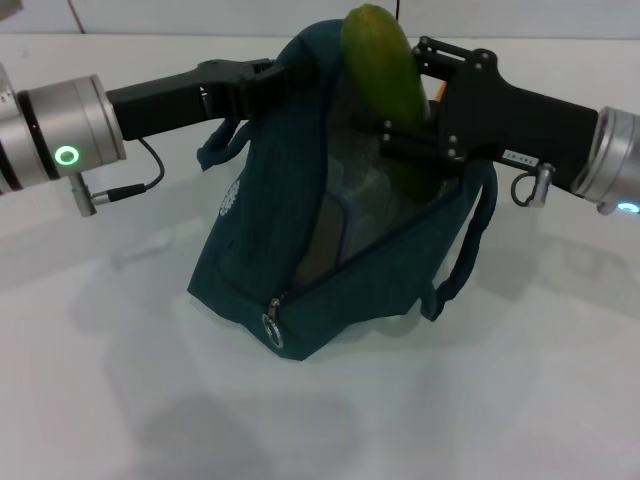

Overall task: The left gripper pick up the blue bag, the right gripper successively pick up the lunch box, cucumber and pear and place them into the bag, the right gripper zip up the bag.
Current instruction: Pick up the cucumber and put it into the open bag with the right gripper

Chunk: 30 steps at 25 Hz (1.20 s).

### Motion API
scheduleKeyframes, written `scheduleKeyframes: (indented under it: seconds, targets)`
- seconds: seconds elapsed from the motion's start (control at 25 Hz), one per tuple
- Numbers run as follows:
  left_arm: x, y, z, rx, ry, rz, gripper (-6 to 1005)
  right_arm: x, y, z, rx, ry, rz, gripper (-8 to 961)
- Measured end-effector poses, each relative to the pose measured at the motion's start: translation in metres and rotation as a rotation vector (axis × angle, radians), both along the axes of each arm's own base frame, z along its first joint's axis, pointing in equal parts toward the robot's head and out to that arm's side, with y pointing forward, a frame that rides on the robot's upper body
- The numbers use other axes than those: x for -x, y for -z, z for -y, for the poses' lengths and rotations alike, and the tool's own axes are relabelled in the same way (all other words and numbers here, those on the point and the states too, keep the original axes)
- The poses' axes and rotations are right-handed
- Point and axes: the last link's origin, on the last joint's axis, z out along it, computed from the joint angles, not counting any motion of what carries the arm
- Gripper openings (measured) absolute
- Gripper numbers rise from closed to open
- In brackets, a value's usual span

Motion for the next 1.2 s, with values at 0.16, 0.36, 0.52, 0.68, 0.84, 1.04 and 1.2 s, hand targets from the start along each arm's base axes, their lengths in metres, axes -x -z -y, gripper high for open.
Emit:
scheduleKeyframes:
  seconds: [0.16,0.36,0.52,0.68,0.84,1.04,1.2]
  targets:
    - [-0.002,0.001,-0.001,0.002,0.005,-0.002,44,-0.003,-0.003,0.0,-0.015,0.013,-0.012,628]
    - [-0.003,0.002,-0.001,0.004,0.006,0.001,44,-0.005,-0.004,-0.001,-0.013,0.026,-0.018,629]
    - [-0.003,0.003,-0.001,0.004,0.006,0.001,44,-0.001,0.006,0.006,0.044,0.002,0.001,628]
    - [-0.003,0.003,-0.001,0.002,0.004,-0.001,43,0.007,0.01,0.014,0.096,-0.036,-0.004,628]
    - [-0.003,0.003,-0.002,0.0,0.001,-0.003,43,0.011,0.008,0.02,0.114,-0.07,-0.025,628]
    - [-0.004,0.002,-0.002,0.0,0.005,-0.005,43,0.007,0.008,0.021,0.117,-0.062,-0.021,629]
    - [-0.006,0.003,-0.004,-0.002,0.009,-0.006,43,0.005,0.013,0.021,0.128,-0.056,-0.001,629]
